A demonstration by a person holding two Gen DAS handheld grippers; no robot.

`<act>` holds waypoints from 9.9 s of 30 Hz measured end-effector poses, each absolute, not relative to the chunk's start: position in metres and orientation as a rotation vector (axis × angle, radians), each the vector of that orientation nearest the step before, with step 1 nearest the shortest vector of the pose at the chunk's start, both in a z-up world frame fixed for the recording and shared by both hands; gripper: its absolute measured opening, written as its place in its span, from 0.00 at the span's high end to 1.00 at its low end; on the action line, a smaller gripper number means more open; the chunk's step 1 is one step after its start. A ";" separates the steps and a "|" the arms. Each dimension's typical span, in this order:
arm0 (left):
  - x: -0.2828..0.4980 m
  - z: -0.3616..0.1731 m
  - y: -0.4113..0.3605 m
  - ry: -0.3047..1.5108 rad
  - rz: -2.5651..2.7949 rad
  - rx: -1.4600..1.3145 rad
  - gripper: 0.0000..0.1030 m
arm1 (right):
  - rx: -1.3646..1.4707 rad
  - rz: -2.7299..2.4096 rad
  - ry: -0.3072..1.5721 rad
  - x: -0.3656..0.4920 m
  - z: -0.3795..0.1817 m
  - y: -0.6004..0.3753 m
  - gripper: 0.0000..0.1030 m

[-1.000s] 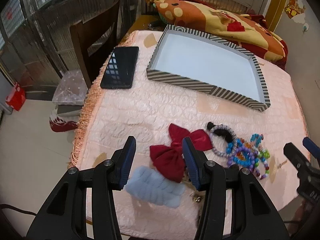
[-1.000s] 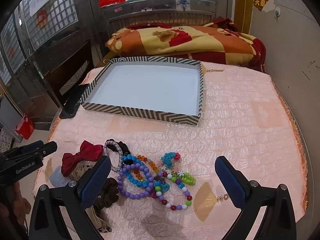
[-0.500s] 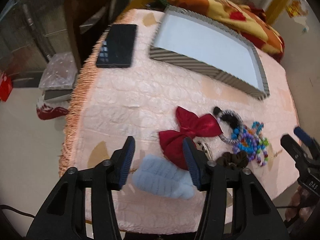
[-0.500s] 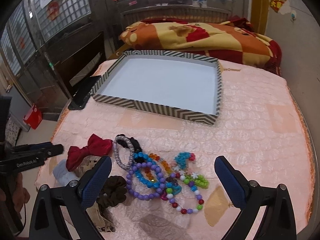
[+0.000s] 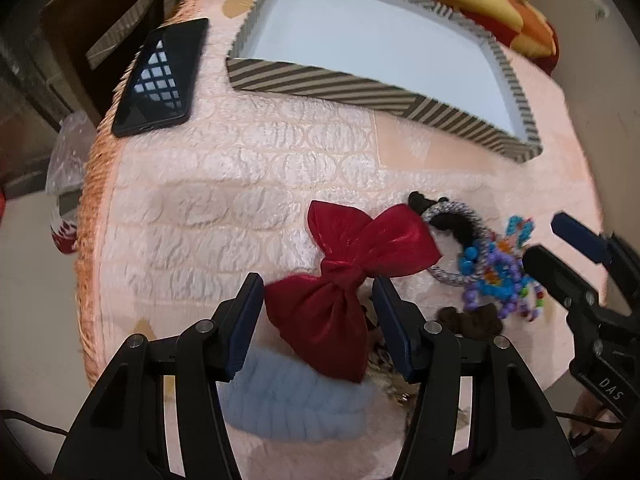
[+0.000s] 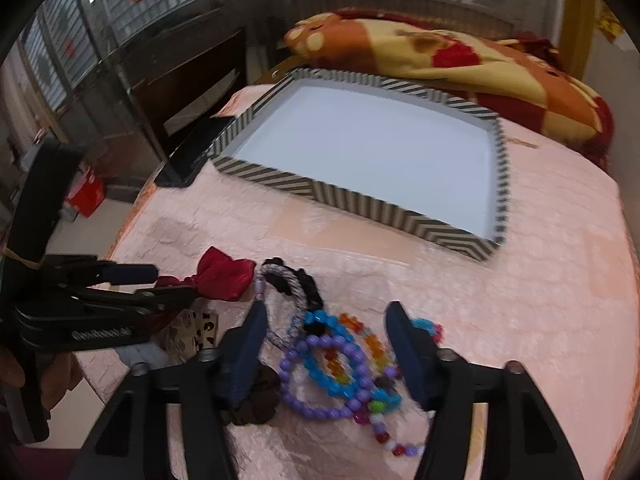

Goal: Organize jewelry
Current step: 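Grasp the red satin bow with the left tool while the right tool grasps the grey braided hair tie, then carry the red bow and grey hair tie into the striped tray and open both tools, then grasp the light blue scrunchie with the left tool while the right tool grasps the brown scrunchie and leopard bow, then lift and carry the blue scrunchie and the brown scrunchie with leopard bow toward the tray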

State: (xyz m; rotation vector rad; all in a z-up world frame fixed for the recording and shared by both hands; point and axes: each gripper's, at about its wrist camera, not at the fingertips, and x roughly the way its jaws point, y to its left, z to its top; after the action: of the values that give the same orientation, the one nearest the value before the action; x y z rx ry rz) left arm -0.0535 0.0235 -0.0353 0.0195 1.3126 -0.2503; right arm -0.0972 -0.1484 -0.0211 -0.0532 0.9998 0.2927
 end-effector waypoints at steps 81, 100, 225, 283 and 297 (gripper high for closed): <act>0.078 -0.043 0.000 1.344 -0.278 0.136 0.86 | 0.332 0.292 1.184 0.047 -0.068 -0.176 0.93; 0.079 -0.018 0.011 1.277 -0.202 0.014 0.45 | 0.208 0.229 1.049 0.031 -0.028 -0.176 0.57; -0.087 0.025 0.063 1.213 -0.098 -0.234 0.79 | 0.178 0.534 0.912 -0.130 0.027 -0.157 0.89; 0.063 0.049 0.025 1.134 -0.153 -0.026 0.79 | 0.254 0.363 0.837 0.021 0.065 -0.176 0.88; 0.131 0.002 0.018 1.215 -0.130 0.025 0.79 | 0.339 0.349 0.958 0.095 0.011 -0.167 0.88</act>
State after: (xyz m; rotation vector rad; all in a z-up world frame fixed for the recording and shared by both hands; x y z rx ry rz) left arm 0.1312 0.0181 0.0024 0.0251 1.2151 -0.1301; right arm 0.0948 -0.1670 0.0114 0.3394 0.9580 0.3488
